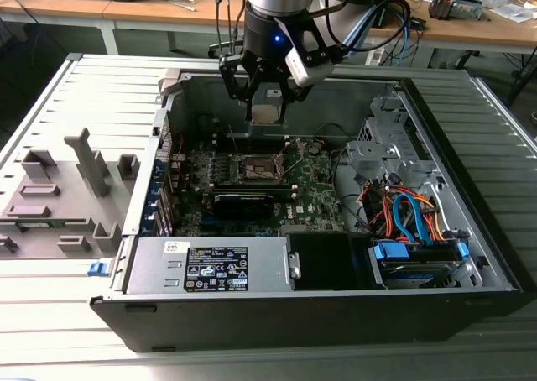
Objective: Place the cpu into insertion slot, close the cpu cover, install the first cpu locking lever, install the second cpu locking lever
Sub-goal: 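Place the cpu into insertion slot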
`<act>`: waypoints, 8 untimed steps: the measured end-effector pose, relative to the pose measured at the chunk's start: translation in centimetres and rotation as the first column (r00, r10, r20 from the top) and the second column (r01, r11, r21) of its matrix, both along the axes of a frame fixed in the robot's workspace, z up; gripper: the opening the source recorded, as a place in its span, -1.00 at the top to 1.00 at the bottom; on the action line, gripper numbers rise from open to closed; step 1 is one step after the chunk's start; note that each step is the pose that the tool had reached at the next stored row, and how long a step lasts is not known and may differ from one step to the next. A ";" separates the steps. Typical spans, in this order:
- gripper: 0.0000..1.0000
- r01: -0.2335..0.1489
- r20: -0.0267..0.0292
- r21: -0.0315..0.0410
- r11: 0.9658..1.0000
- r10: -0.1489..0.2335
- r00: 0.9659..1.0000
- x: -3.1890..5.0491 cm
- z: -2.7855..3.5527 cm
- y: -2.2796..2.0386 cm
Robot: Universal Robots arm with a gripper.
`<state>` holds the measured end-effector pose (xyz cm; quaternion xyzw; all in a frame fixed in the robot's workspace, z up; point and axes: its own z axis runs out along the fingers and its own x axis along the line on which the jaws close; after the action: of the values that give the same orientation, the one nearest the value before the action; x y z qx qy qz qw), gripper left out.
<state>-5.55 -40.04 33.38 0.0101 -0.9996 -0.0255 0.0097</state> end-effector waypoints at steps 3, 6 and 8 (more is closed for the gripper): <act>-0.08 0.000 0.000 0.000 1.000 0.000 1.000 0.00 -0.07 0.00; -0.08 0.000 0.000 0.000 1.000 0.000 1.000 0.00 -0.12 0.00; -0.08 0.000 0.000 0.000 1.000 0.000 1.000 0.00 -0.16 0.00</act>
<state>-5.55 -40.04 33.22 0.0101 -0.9996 -0.0254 0.0097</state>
